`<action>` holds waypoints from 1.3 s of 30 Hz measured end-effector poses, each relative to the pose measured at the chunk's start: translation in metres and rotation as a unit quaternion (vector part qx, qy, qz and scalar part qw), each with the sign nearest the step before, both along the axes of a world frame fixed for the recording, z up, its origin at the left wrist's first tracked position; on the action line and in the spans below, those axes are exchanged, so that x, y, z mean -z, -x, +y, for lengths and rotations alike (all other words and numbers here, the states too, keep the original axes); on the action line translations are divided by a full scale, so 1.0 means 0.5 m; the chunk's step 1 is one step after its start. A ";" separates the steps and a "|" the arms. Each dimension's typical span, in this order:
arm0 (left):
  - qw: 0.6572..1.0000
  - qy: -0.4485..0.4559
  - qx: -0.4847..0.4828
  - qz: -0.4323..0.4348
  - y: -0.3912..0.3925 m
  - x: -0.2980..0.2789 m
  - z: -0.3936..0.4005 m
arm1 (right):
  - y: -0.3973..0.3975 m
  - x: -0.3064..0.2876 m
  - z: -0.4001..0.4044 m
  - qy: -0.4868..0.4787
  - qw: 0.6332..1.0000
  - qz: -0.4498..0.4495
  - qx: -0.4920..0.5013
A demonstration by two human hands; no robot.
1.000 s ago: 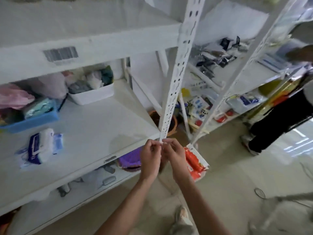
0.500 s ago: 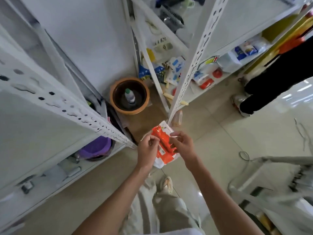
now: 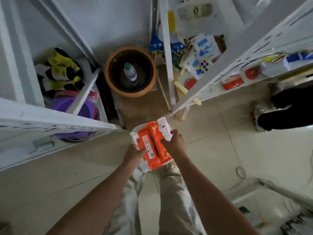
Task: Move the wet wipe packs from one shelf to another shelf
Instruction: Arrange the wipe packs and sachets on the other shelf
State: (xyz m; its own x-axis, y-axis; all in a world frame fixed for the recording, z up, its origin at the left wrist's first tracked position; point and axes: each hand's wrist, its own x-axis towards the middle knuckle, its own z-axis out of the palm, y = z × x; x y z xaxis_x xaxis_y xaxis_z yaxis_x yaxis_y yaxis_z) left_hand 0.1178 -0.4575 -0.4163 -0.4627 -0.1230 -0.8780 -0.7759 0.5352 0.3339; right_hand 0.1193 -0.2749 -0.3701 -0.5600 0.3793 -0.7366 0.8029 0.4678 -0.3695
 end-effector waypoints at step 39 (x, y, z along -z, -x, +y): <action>0.854 -0.139 -0.459 0.203 -0.371 -0.526 -0.262 | -0.099 -0.399 -0.239 0.294 0.907 0.031 -0.300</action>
State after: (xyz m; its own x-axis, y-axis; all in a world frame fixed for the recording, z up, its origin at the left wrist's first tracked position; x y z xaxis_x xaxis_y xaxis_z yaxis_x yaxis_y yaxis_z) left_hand 0.3035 -0.5887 -0.1535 -0.5568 -0.4101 -0.7224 -0.6155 -0.3803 0.6903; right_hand 0.1686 -0.3943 -0.1707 -0.5837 -0.4555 -0.6722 0.4381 0.5203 -0.7331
